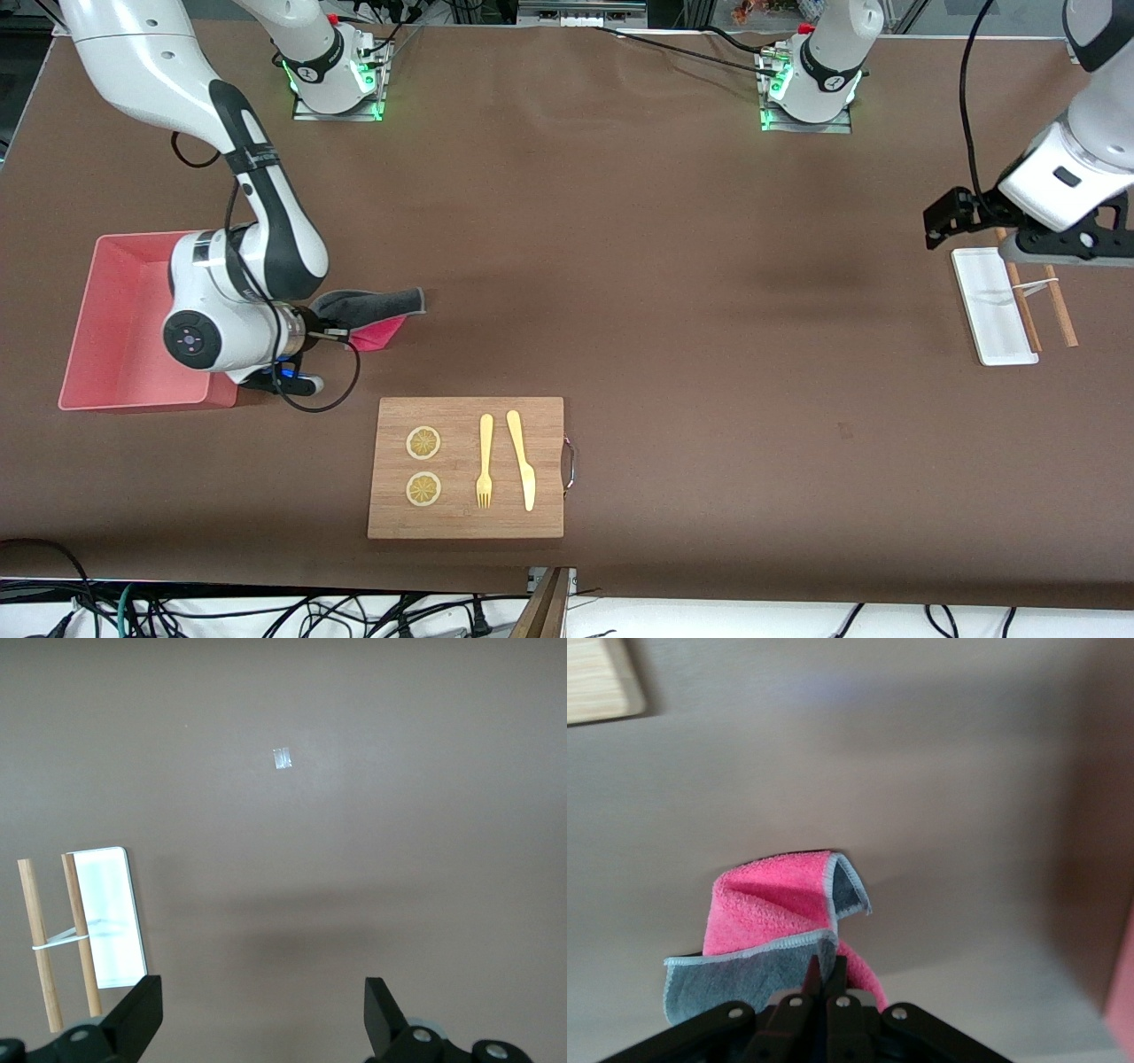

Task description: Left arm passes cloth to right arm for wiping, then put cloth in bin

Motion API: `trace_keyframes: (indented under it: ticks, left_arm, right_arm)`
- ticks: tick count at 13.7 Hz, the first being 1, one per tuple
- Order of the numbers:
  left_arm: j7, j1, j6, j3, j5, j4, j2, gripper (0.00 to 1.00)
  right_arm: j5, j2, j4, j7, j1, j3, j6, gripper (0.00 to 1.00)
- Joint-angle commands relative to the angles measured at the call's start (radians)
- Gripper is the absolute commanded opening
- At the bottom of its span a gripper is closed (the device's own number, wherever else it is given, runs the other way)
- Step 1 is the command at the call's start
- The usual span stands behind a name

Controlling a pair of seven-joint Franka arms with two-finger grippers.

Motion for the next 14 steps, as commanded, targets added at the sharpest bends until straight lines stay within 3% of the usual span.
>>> trace_keyframes:
  ticks: [1,2,10,14]
  left_arm:
    - [0.008,-0.007,0.026,0.004,-0.015,-0.034,-0.019,1.0]
    - [0.008,-0.007,0.026,0.001,-0.015,-0.034,-0.019,1.0]
    - [0.009,0.017,0.007,0.008,-0.073,-0.031,-0.012,1.0]
    - [0.008,0.017,0.004,0.004,-0.073,-0.031,-0.012,1.0]
  right_arm:
    - [-0.027,-0.003,-0.005,-0.013,0.002,0.004,-0.003,0.0]
    - [-0.019,0.0,-0.005,0.019,0.01,0.01,0.008,0.0]
    - [-0.016,0.08,0.005,0.563,0.06,0.248,0.266,0.0]
    - [-0.014,0.123,0.034,0.784,0.094,0.337,0.378,0.0]
